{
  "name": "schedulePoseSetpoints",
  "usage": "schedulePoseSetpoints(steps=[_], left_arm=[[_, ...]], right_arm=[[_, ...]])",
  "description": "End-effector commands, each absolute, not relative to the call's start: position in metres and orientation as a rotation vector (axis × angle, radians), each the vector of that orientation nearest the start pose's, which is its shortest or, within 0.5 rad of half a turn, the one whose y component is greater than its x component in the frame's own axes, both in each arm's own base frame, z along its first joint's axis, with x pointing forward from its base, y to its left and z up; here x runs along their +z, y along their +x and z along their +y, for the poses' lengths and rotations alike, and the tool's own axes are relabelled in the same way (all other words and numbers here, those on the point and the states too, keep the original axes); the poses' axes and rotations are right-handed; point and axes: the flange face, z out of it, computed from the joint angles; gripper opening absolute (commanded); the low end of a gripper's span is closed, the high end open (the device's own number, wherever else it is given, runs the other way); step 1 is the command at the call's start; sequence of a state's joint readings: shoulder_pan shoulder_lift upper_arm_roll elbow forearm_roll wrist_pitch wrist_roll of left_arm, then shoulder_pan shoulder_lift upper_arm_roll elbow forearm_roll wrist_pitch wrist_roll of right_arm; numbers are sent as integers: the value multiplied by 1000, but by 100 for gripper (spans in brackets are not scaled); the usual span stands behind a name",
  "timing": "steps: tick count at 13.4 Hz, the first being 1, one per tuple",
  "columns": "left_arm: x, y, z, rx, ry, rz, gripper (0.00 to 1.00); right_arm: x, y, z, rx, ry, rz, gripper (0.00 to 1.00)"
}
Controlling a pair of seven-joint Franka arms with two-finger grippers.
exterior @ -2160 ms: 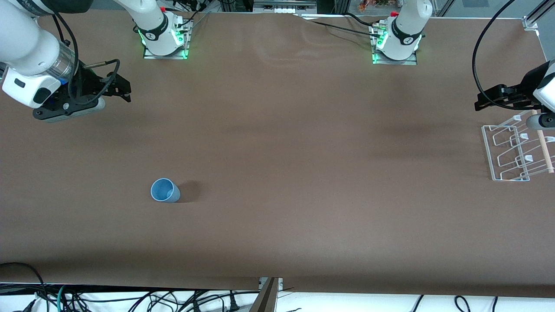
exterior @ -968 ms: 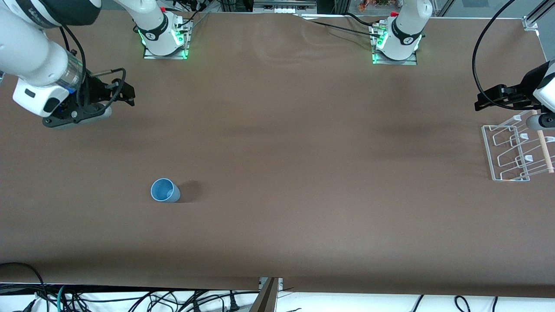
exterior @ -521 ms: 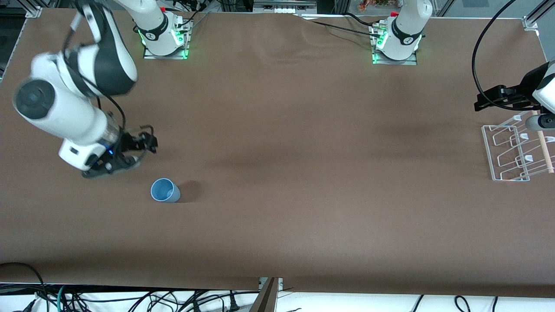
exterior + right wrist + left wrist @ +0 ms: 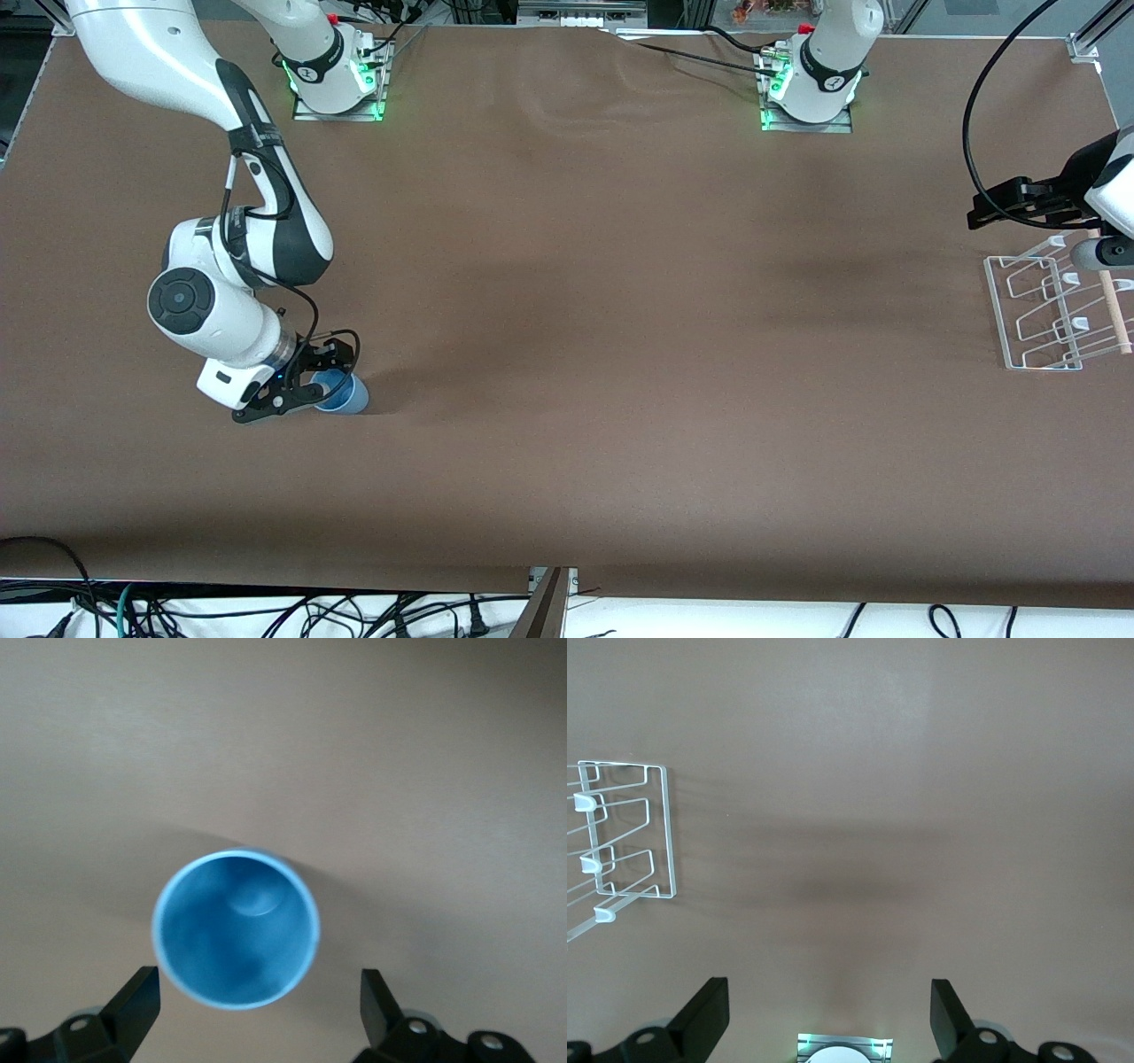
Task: Transfer cup to left arm and place on rack
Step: 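Reach the right gripper down over the light-blue cup, then grasp the blue cup with the right gripper and lift it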
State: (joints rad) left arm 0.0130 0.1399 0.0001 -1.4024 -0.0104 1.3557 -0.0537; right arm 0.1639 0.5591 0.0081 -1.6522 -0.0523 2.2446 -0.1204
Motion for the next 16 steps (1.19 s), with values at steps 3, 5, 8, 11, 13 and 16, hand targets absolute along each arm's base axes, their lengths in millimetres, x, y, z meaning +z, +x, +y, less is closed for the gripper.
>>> schedulePoseSetpoints(steps=[3, 5, 8, 11, 13, 16], left_arm=[[612, 575, 2, 300, -3183, -94, 100], [609, 574, -3, 316, -3210, -86, 100], [603, 574, -4, 340, -3220, -83, 100], [599, 575, -4, 348, -3228, 13, 100], [596, 576, -6, 350, -3260, 147, 100], [590, 577, -3, 338, -3296, 369, 100]], right_arm=[[282, 686, 95, -65, -3131, -561, 100], [261, 691, 78, -83, -3129, -545, 99], [233, 691, 78, -74, -3121, -555, 86], [221, 689, 80, -51, -3101, -515, 16], [216, 687, 87, -27, -3095, -509, 0], [245, 694, 108, 67, -3044, -445, 0]])
